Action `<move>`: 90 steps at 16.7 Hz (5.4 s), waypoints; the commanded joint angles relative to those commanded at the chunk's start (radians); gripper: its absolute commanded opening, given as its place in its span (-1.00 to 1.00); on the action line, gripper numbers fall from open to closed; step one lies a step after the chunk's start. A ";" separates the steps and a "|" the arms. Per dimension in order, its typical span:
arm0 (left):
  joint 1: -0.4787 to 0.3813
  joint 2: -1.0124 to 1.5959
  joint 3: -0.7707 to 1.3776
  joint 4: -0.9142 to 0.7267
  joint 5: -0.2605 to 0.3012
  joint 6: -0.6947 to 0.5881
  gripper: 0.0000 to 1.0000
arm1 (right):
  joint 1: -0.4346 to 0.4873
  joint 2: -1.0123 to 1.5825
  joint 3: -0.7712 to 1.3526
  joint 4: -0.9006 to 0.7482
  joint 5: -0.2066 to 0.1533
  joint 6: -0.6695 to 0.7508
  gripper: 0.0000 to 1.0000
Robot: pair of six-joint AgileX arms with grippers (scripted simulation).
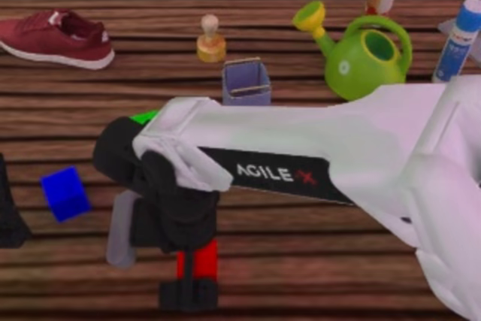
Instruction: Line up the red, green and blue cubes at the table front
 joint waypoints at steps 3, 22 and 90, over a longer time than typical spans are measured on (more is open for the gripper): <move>0.000 0.000 0.000 0.000 0.000 0.000 1.00 | -0.002 0.000 0.000 0.000 0.000 0.000 1.00; -0.039 0.150 0.138 -0.127 0.044 0.093 1.00 | -0.056 -0.178 0.072 -0.147 -0.013 0.022 1.00; -0.305 2.416 1.803 -0.958 0.005 0.954 -1.00 | -0.989 -2.381 -1.839 1.016 0.003 0.556 1.00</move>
